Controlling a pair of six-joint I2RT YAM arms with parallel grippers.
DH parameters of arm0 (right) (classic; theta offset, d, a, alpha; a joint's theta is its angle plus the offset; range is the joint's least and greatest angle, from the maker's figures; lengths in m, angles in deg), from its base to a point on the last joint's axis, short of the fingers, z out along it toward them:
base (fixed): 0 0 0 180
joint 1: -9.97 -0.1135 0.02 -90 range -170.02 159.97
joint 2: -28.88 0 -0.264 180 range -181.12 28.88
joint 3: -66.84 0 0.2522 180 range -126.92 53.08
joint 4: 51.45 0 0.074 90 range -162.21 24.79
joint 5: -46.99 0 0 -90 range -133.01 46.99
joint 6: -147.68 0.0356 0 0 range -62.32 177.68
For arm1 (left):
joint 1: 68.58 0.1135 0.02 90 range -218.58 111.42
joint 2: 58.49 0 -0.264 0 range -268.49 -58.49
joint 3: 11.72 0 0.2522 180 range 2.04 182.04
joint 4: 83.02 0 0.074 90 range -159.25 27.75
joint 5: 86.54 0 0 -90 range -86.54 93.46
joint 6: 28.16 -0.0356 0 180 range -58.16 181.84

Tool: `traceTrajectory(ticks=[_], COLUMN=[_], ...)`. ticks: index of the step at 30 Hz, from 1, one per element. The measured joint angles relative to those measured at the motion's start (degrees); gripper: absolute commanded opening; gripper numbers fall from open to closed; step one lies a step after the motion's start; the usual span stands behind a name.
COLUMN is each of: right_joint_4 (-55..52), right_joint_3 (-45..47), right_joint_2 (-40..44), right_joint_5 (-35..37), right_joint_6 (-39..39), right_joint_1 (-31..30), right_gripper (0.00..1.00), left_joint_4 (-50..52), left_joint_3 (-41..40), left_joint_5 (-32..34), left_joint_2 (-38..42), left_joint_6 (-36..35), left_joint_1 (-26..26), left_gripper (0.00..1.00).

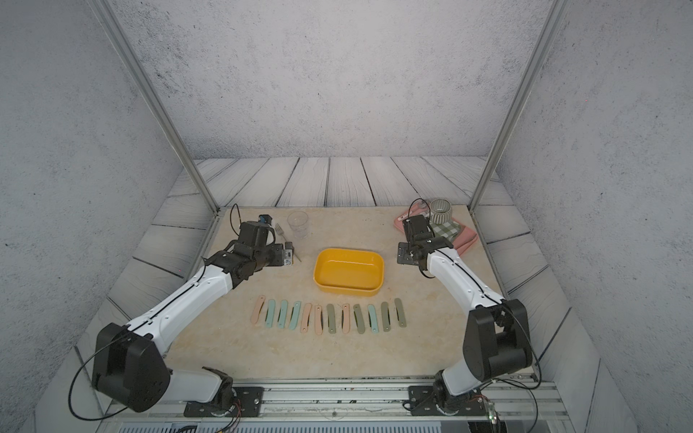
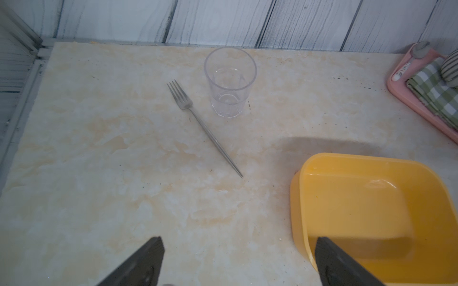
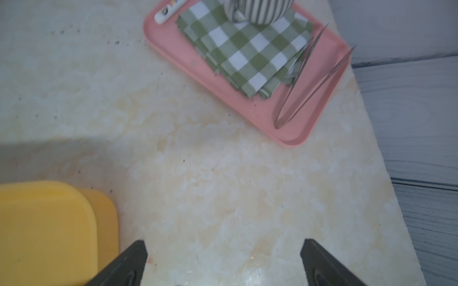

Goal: Take the fruit knife out of the storage box
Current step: Reset both arms

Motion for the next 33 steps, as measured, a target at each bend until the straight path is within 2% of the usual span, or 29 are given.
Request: traceTrajectory(ticks=[6,14,22,27,33], right_joint_4=[14.32,30.42,42.71,50.25,56.28], right_joint_3=[10.16,21.31,30.99,33.05,34.03], right_joint_2=[5.64,7.93,5.46,1.84,1.42], right_joint_5=[3.63,4.04,4.13,2.45,-0.81], right_joint_6=[-2.23,-3.82,-6.71,-8.15,-9.77], right_joint_1=[3.78,13.7,15.28,15.63,15.63], right_gripper=[0.99,0.99,0.99,0.99,0.99], left_joint_4=[-4.7,-11.04,-17.49,-21.03,-25.16], left_joint_3=[-4.57,-11.69,-16.09,-18.38,-20.57], left_joint_5=[3.17,3.87,3.82,4.07,4.46], left_joint_2=[0.0,0.07,1.38,1.95,2.05], left_joint_6=[-2.91,-4.09,-4.7,-5.16,-5.64], left_joint_1=[2.19,6.71,10.71,12.9,15.34], left_gripper=[0.99,0.99,0.99,0.99,0.99])
